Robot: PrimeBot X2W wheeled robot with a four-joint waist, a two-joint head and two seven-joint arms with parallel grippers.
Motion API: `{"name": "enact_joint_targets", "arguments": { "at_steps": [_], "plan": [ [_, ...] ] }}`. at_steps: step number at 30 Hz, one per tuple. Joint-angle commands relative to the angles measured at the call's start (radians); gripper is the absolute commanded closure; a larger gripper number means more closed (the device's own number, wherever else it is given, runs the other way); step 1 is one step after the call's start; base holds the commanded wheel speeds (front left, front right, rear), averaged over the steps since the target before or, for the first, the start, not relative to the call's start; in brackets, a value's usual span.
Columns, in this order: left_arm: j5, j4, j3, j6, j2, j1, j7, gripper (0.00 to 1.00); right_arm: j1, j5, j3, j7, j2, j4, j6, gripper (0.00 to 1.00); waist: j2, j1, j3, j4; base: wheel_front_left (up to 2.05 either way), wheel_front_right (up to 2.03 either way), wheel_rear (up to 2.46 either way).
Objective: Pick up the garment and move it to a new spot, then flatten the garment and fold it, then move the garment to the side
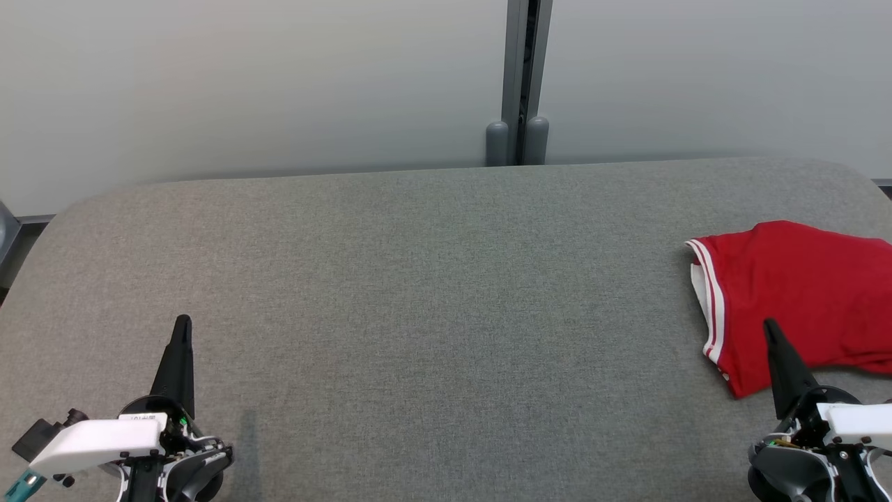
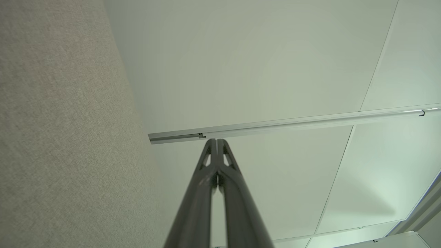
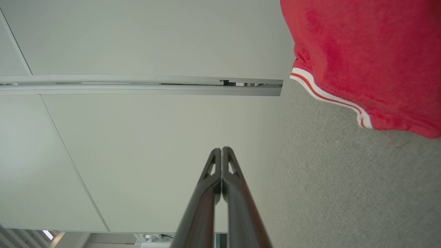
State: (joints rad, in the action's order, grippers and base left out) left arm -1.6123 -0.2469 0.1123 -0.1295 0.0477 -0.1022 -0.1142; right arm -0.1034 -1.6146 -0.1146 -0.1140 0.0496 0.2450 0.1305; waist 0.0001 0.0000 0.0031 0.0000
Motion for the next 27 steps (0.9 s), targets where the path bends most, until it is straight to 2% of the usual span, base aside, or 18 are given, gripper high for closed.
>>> {"name": "enact_joint_targets", "arguments": {
  "at_steps": [1,27],
  "plan": [
    [-0.001,0.003,0.004,-0.003,0.005,-0.014,-0.003,1.0,-0.009,0.003,-0.002,-0.003,0.003,-0.002,0.0,1.0,-0.0001,0.0,0.0,0.0,0.0,0.0,0.0],
    [-0.001,0.003,0.004,-0.003,0.005,-0.014,-0.003,1.0,-0.009,0.003,-0.002,-0.003,0.003,-0.002,0.0,1.0,-0.0001,0.0,0.0,0.0,0.0,0.0,0.0]
  ]
}}
